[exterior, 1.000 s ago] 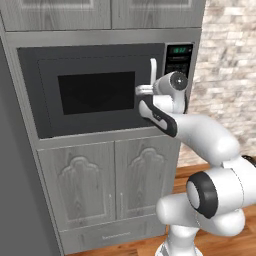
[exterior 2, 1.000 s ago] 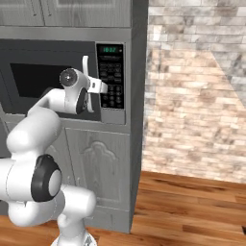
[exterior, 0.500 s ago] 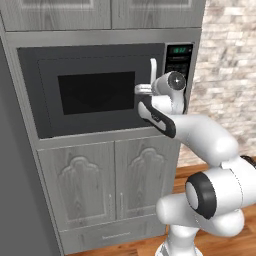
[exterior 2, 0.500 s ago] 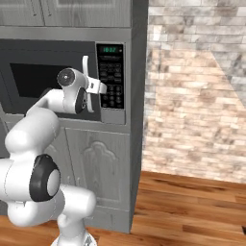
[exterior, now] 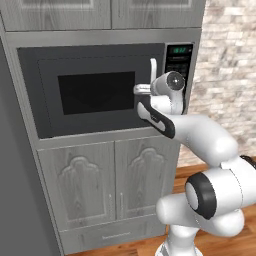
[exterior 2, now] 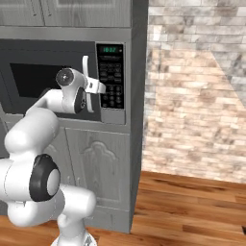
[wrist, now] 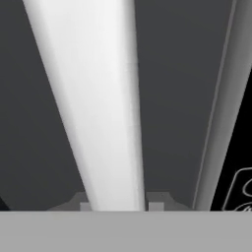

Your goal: The microwave is finished heating the steak and cucumber. Take the bowl containing the food and place it on the dining counter.

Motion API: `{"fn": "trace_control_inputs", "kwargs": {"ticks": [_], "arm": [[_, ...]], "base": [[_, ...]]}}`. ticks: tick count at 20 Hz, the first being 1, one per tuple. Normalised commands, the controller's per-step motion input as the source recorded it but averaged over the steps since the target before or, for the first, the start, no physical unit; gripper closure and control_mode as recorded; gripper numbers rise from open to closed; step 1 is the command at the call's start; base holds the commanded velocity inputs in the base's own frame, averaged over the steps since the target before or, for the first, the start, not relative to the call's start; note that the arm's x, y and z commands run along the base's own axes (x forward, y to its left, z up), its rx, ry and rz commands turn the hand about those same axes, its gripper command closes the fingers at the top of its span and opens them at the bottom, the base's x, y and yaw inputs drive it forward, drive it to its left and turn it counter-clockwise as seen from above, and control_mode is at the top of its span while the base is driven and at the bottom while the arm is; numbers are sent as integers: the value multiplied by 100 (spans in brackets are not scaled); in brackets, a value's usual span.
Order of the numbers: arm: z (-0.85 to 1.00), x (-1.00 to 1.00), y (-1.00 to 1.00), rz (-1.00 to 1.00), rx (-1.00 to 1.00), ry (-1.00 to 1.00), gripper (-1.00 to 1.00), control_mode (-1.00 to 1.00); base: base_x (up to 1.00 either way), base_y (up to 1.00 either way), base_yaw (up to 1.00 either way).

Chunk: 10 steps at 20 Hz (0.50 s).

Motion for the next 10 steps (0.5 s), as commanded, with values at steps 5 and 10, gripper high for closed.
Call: {"fn": "trace_control_inputs", "kwargs": {"ticks": [5,10], "arm": [[3,-17,22,0,0,0,100,-100],[13,-51,39,0,0,0,100,-100]], "base": [[0,0,0],[0,0,0]]}}
